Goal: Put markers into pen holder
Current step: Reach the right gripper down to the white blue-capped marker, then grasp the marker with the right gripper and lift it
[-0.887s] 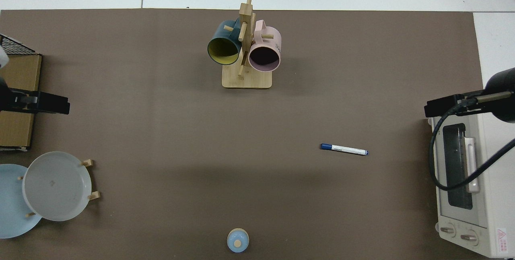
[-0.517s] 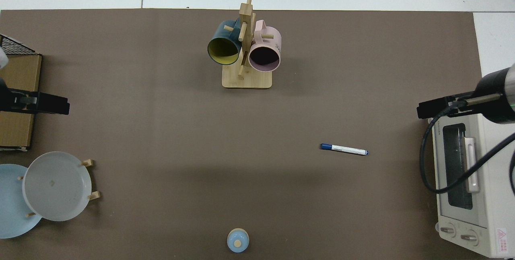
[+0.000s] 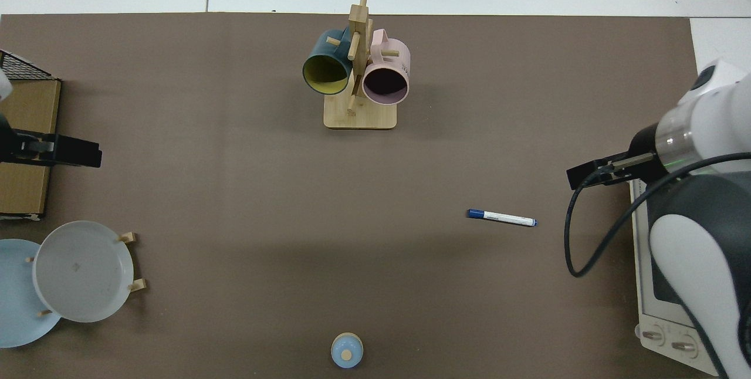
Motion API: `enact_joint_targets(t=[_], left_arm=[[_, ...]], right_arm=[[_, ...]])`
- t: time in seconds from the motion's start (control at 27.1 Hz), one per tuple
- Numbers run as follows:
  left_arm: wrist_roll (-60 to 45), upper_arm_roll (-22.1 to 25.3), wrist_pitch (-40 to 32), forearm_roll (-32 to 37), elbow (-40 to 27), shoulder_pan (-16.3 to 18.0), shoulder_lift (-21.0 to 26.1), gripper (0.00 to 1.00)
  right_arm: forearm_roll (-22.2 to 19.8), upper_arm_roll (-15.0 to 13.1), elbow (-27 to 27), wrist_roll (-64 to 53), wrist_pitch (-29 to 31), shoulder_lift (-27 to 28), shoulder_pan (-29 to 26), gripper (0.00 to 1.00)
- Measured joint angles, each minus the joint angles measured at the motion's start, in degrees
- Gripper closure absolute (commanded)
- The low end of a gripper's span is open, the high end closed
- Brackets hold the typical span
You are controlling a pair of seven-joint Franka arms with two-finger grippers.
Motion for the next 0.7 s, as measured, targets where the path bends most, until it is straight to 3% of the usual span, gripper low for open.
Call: enact_joint_targets(t=[0.3,0.7], left_arm=[[1.15,0.0,0.0,0.0,-0.01,0.0,0.0,0.0],[1.41,0.0,0.0,0.0,-0.05,0.0,0.0,0.0]], right_arm=[[0.0,-0.06,-9.64,-12.29,8.33,0.97,0.07,0.0],[-0.1,-0.05,-14.0,-37.96,12.92,4.6,0.74,0.0]])
